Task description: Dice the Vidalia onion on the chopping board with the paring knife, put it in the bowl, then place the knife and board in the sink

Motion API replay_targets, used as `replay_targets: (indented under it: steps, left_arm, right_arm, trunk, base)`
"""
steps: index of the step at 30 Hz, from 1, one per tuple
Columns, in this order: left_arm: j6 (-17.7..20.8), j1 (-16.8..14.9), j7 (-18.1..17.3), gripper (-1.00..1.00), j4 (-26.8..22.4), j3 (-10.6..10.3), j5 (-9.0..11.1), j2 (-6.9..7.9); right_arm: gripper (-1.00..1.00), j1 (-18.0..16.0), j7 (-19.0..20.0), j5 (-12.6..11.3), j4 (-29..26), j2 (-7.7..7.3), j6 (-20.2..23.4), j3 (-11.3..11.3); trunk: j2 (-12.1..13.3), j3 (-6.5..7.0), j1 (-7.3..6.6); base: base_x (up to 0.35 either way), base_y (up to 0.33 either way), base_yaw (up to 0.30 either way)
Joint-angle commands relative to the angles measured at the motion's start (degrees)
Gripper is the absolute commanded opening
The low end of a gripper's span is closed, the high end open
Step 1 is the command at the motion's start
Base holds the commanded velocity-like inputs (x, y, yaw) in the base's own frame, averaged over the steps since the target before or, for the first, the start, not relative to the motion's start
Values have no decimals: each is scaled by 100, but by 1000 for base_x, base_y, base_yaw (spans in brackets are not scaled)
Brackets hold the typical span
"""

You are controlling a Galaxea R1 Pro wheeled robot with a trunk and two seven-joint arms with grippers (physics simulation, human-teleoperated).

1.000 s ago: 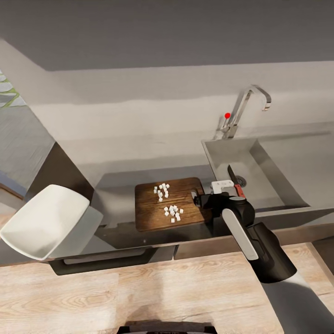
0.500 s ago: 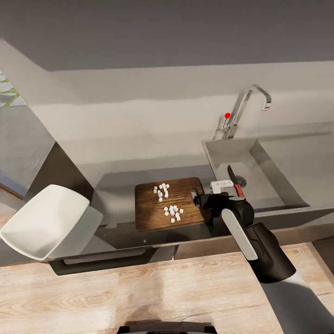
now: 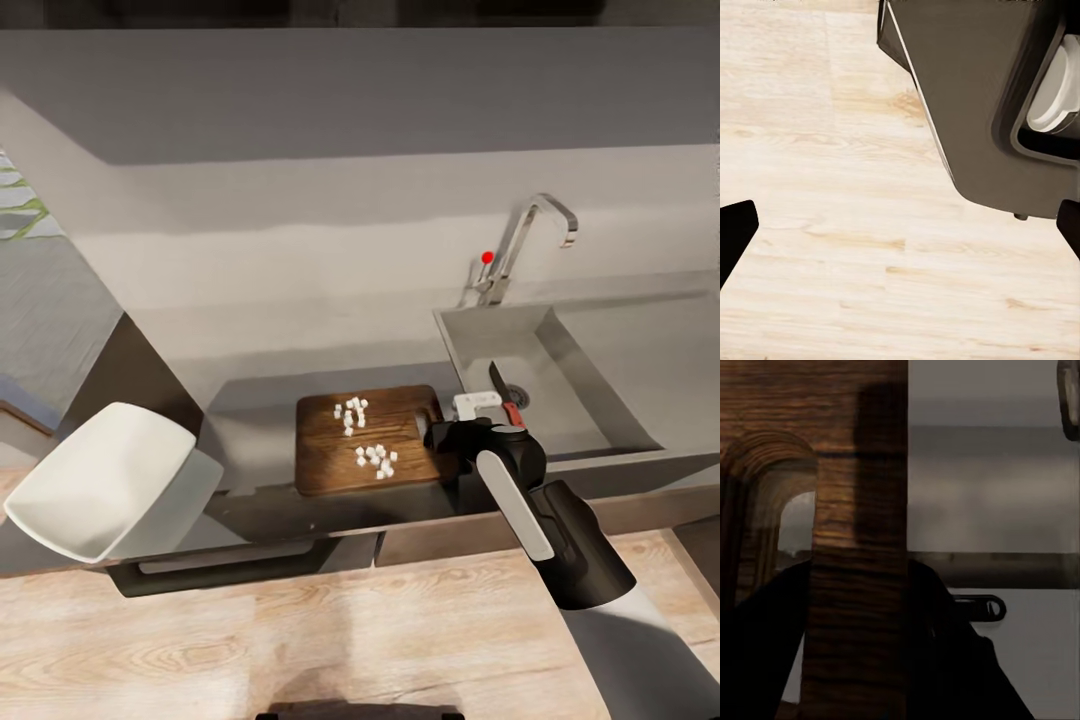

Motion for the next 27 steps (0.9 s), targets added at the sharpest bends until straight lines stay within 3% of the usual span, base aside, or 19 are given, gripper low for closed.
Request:
replay_targets:
  steps: [1,19,27]
  left_arm:
    - [20,4,8,100,-15,-5,60,1]
    - [20,4,8,100,5,-5,60,-7]
    - [18,4,8,100,38,-5,60,-26]
  right_arm:
    - [-100,-6,-64,-65,-5,-5,11,13]
    - [-100,-6,-64,-65,-6,-5,11,25]
    - [-100,-6,-64,-65,-6,-5,11,24]
  trunk:
    - [-9,2,4]
    - [-9,167,4]
    - [-9,241,4]
  base:
    - [0,0,0]
    - [-5,0,0]
    - [-216,0,0]
